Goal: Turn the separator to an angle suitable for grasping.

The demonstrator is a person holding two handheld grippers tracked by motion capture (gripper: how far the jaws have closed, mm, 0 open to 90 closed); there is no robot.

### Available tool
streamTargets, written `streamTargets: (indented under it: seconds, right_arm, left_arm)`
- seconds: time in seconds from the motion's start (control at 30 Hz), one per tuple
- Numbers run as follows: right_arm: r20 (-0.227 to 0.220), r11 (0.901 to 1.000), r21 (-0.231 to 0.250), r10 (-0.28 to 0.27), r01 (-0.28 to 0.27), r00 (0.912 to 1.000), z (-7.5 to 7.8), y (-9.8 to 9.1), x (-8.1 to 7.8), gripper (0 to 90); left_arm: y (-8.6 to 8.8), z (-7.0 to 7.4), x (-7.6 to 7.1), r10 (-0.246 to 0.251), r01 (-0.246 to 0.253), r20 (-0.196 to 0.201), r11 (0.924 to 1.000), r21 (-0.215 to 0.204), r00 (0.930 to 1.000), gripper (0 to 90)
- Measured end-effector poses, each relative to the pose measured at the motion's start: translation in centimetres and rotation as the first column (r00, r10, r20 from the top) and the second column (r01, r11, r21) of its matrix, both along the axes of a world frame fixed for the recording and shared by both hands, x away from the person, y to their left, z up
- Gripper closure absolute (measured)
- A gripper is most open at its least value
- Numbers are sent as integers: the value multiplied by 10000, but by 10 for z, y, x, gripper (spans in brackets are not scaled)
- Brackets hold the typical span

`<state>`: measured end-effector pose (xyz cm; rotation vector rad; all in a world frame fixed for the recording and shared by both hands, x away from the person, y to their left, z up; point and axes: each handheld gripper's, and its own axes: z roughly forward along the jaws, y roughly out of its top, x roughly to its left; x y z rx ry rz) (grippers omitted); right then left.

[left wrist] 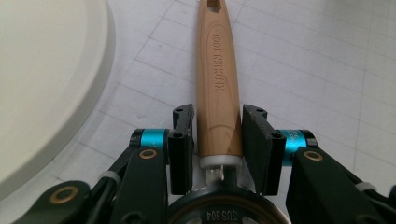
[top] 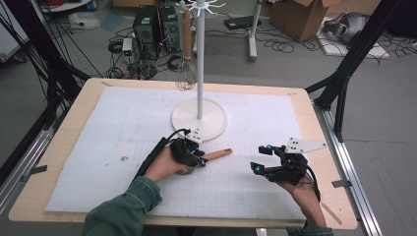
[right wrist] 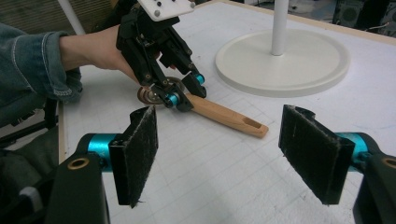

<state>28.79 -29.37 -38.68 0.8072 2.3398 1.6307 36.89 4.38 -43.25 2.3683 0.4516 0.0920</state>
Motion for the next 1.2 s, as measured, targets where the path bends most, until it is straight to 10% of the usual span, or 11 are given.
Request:
streamTargets:
  seconds: [1.2]
  right_arm:
    - [-360, 9993, -358, 120, -133, 9993, -6, 15, 7, 278]
  left_arm:
    - [5, 3, -2, 87, -78, -352, 9997, 250, 9993, 652]
